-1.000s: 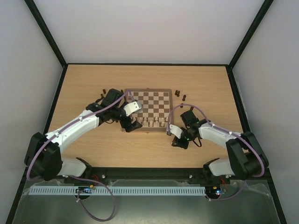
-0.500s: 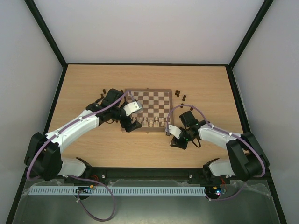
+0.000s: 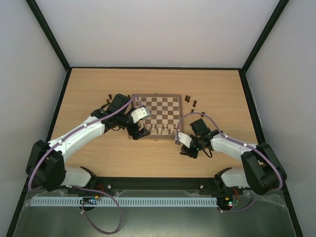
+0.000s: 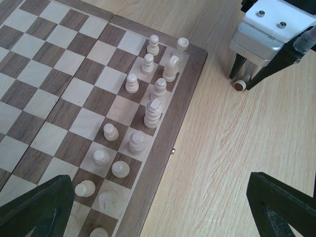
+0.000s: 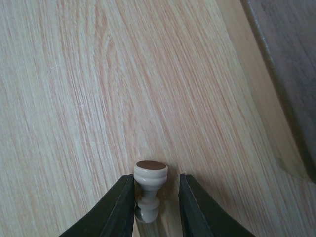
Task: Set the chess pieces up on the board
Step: Pick up the chess piece at the center of the board, then place the chess piece on the chessboard.
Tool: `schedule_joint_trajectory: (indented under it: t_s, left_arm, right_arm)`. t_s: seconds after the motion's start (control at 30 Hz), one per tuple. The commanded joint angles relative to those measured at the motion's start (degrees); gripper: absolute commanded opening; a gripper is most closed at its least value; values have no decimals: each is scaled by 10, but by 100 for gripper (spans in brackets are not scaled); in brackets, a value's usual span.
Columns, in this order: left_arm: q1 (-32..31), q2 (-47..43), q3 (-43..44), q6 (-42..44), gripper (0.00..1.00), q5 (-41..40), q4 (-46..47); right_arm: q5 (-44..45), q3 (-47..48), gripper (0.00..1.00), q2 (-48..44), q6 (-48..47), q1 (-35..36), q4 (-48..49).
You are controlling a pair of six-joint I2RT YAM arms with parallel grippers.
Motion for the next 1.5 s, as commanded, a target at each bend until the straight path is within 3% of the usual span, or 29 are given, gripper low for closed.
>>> schedule_joint_trajectory:
  t_s: [0.0,0.13,0.37,0.53,0.9,1.0,1.13,1.47]
  left_arm:
    - [-3,7,0,4,99,16,4]
    - [-4,8,2,4,99,18,5]
    - [-6,13,4,6,99,20,1]
    - [-9,19,10,14,99,42,-11]
    - [-9,67,78,45,98,199,-58]
    - [-18,84,92,45,93,233,-53]
    - [-41,82,94,37,74,244,-28]
    - [-73,52,100,4,46,247,9]
  right_arm:
    - [104,-45,25,15,0,0,-52]
    - [117,-51,21,5,-1,0,-57]
    - [106,-44,2,-4,3,0,-75]
    - [43,14,1,-23,10,0,-142]
    - [-67,211,1,1,-2,-2,-277]
    - [-124,277,2,17,-8,-2,-319]
    - [-187,352,1,31,-13,-1,-358]
    - [-292,444,1,66,-23,-2,-413]
